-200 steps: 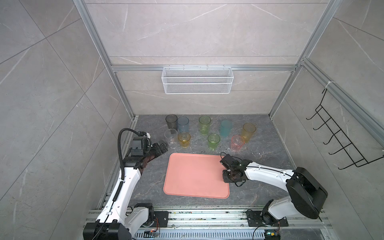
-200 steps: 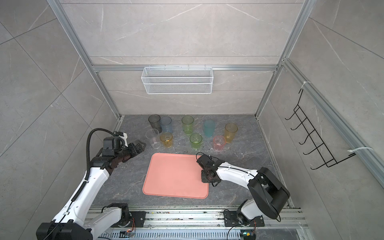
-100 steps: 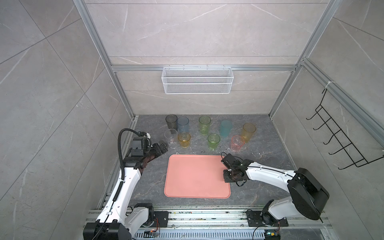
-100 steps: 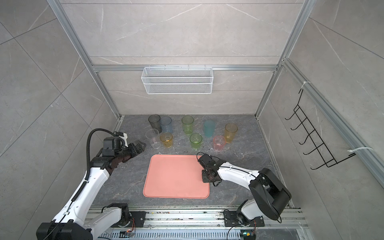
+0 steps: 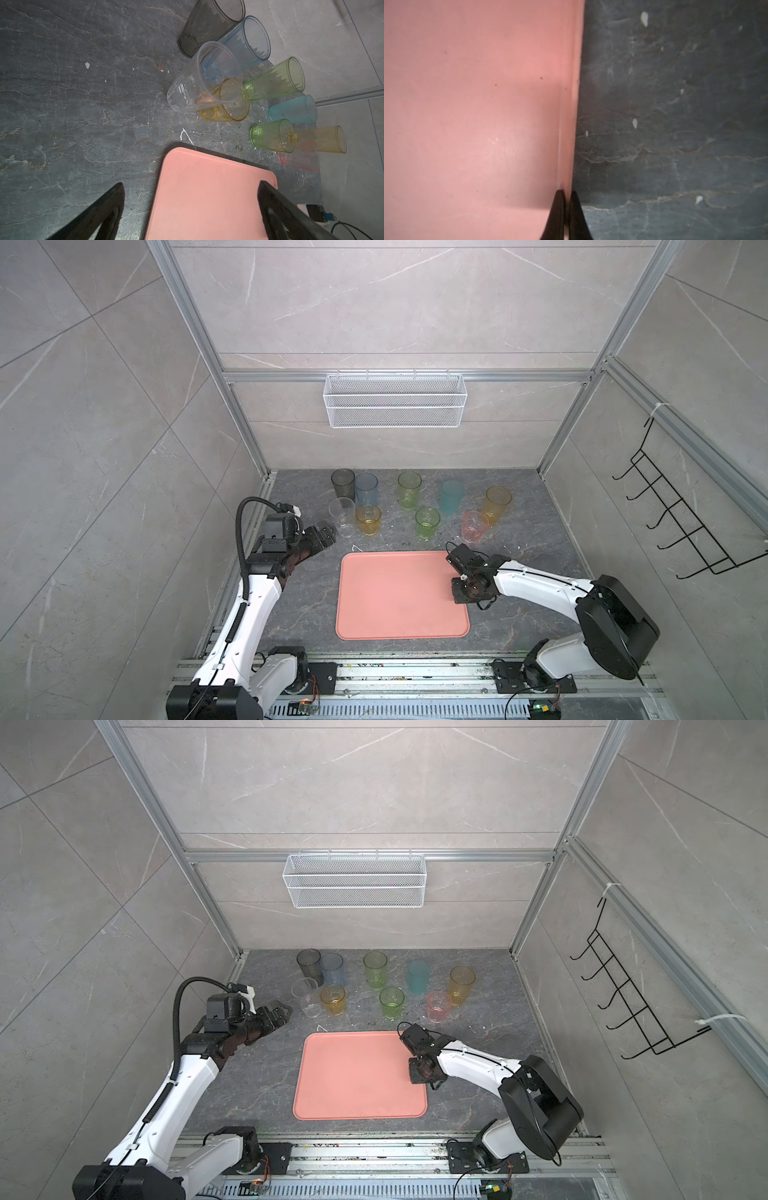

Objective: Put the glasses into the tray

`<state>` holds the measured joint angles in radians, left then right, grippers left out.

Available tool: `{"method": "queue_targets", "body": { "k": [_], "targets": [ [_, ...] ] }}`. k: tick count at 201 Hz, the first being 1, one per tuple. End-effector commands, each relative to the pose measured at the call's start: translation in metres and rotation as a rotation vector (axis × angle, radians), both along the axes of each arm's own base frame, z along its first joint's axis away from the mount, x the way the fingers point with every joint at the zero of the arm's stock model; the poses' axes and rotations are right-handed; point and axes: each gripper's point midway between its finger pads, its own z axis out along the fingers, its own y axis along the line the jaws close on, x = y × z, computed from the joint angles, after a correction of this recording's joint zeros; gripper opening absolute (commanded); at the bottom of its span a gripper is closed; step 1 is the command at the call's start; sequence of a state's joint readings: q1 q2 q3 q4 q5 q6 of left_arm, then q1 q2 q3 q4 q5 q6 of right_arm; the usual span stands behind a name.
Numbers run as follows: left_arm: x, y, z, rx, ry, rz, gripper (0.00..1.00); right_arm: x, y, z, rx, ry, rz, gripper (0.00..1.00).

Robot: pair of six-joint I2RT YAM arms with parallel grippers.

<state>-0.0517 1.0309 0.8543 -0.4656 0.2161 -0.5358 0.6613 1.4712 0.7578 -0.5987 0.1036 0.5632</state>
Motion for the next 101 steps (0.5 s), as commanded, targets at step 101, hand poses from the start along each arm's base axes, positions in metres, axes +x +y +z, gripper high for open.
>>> {"method": "queue_targets", "body": {
  "k": [101],
  "targets": [
    [0.001, -0.004, 0.010, 0.006, -0.044, -0.033, 1.00, 0.000, -0.036, 0.000, -0.176, 0.010, -0.045, 0.00]
  ]
}}
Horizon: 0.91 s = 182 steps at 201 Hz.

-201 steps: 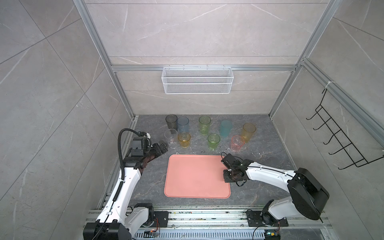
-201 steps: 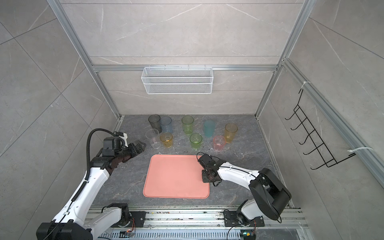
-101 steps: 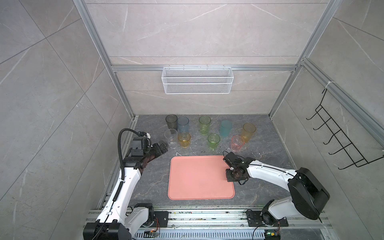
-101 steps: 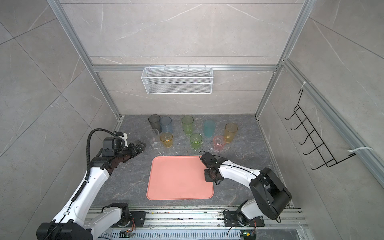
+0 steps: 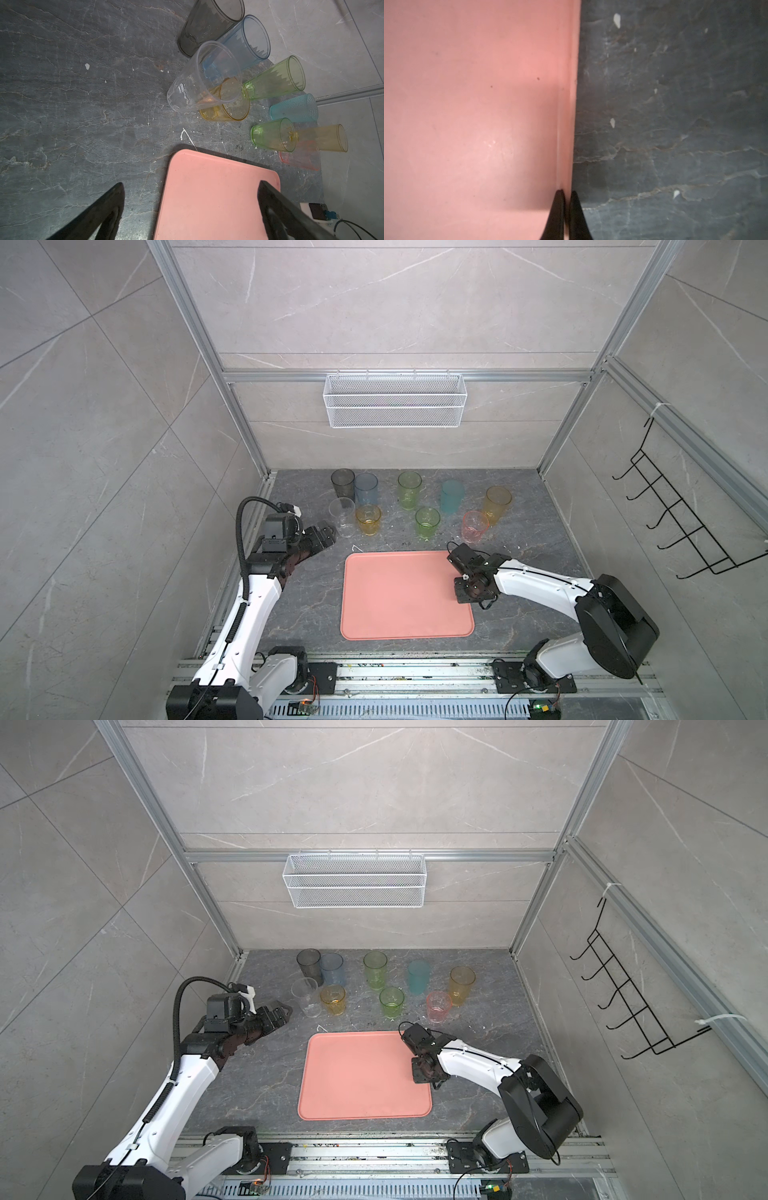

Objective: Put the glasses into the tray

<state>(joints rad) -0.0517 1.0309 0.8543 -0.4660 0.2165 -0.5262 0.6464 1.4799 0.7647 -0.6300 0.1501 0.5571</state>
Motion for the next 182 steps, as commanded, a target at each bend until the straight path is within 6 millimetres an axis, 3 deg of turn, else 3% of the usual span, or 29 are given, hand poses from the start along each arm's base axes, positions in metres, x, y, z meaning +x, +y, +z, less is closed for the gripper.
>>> {"method": "queue_targets", "body": {
  "k": [1, 25, 55, 87, 116, 182],
  "targets": [
    [0.001, -0.003, 0.010, -0.001, -0.042, -0.026, 1.00, -0.001, -0.023, 0.001, -0.118, 0.012, -0.029, 0.00],
    [0.002, -0.004, 0.012, -0.003, -0.046, -0.025, 1.00, -0.003, -0.025, 0.000, -0.132, 0.020, -0.048, 0.00],
    [0.005, -0.004, 0.015, -0.009, -0.052, -0.020, 1.00, 0.000, -0.029, 0.009, -0.145, -0.009, -0.057, 0.19],
    [0.010, -0.004, 0.021, -0.019, -0.059, -0.015, 1.00, 0.011, -0.026, 0.036, -0.120, -0.084, -0.038, 0.36],
    [0.014, -0.004, 0.027, -0.022, -0.065, -0.009, 1.00, 0.018, -0.011, 0.063, -0.022, -0.148, -0.007, 0.50],
    [0.027, -0.001, 0.039, -0.013, -0.048, 0.015, 1.00, 0.052, 0.038, 0.128, 0.204, -0.327, 0.113, 0.55]
  ]
}}
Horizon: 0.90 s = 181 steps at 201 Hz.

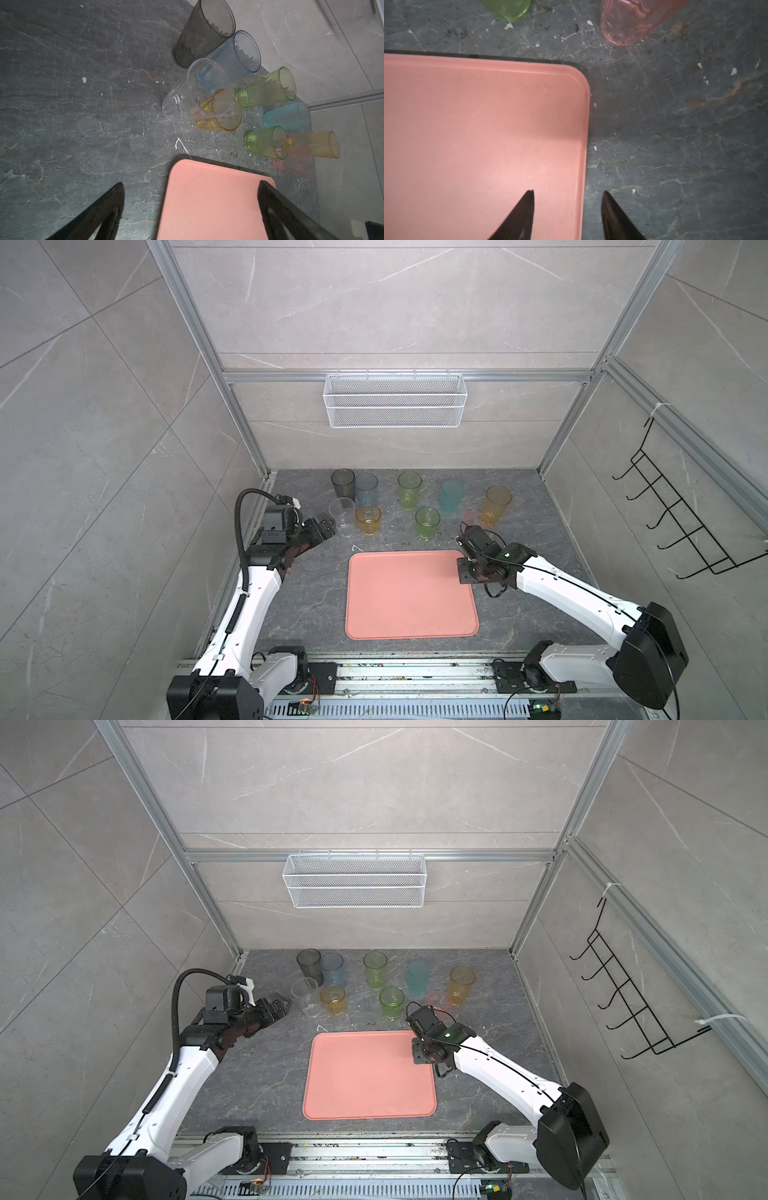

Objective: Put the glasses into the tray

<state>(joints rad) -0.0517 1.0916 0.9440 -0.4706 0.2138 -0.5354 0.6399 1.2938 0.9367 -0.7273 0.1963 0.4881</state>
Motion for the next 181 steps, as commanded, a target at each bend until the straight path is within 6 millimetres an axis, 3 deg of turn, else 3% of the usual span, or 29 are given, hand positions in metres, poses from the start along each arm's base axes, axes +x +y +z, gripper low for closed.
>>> {"method": "queue_targets", "body": {
  "k": [1, 52, 90, 122, 181],
  "targets": [
    [0.010, 0.000, 0.020, -0.006, -0.026, 0.008, 1.00, 0.016, 0.024, 0.033, 0.103, -0.095, 0.077, 0.55],
    [0.031, 0.002, 0.034, 0.015, 0.003, 0.022, 1.00, 0.043, 0.072, 0.093, 0.330, -0.290, 0.196, 0.56],
    [0.053, 0.003, 0.045, 0.022, 0.007, 0.029, 1.00, 0.058, 0.093, 0.115, 0.410, -0.403, 0.268, 0.58],
    [0.075, 0.006, 0.044, 0.037, 0.030, 0.050, 1.00, 0.069, 0.106, 0.115, 0.438, -0.477, 0.322, 0.59],
    [0.127, 0.008, 0.033, 0.057, 0.075, 0.066, 1.00, 0.068, 0.117, 0.078, 0.400, -0.493, 0.397, 0.62]
  ]
}}
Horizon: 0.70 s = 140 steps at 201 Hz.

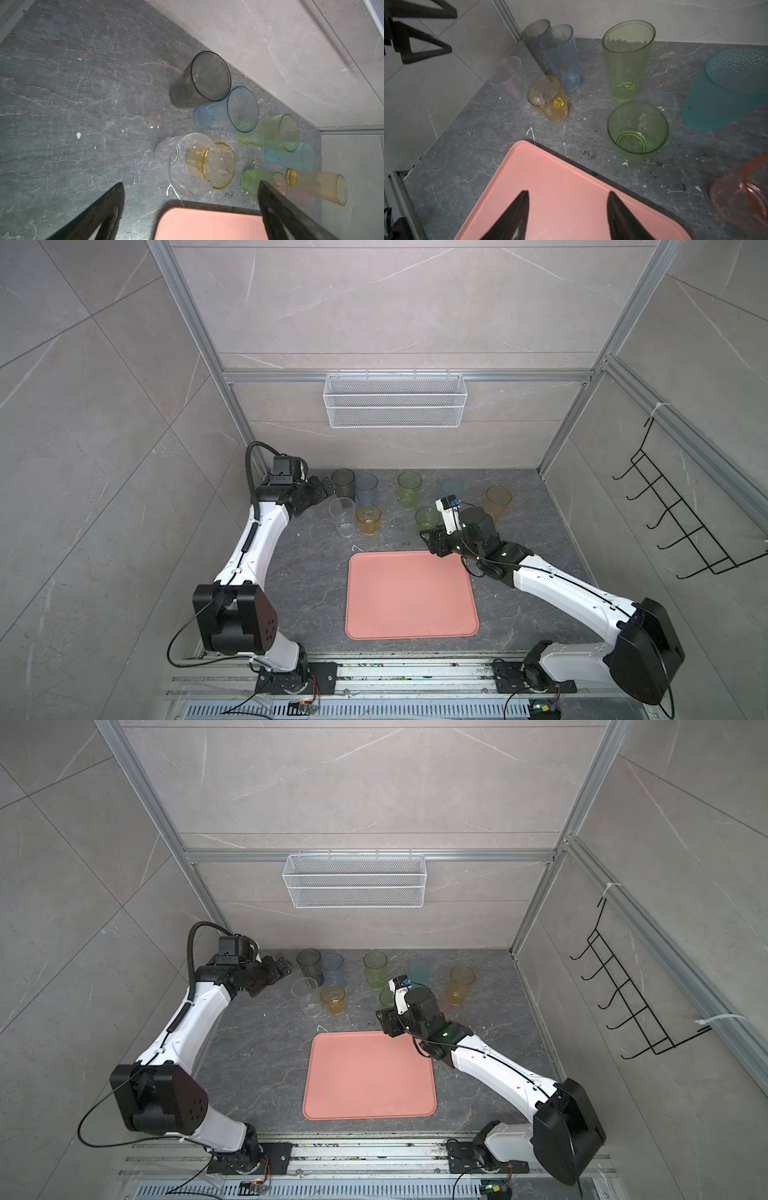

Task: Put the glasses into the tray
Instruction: 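Reach the left gripper to the dark grey cup and grasp it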

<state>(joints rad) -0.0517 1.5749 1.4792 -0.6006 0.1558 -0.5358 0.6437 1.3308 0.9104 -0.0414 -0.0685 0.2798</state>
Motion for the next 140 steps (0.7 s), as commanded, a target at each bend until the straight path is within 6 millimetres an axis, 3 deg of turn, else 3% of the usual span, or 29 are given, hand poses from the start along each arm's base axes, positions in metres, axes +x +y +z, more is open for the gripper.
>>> {"method": "queue_targets", "body": {
  "k": [1, 81, 140],
  "targets": [
    [0.017, 0.004, 0.005, 0.015, -0.001, 0.024, 1.00, -0.001, 0.008, -0.006, -0.012, -0.059, 0.044, 0.62],
    [0.082, 0.010, -0.037, 0.062, 0.091, 0.064, 0.91, -0.001, 0.009, -0.030, -0.021, -0.060, 0.041, 0.62],
    [0.118, 0.001, -0.057, 0.030, 0.124, 0.042, 0.76, 0.006, 0.012, -0.053, -0.090, -0.025, 0.054, 0.57]
  ]
}}
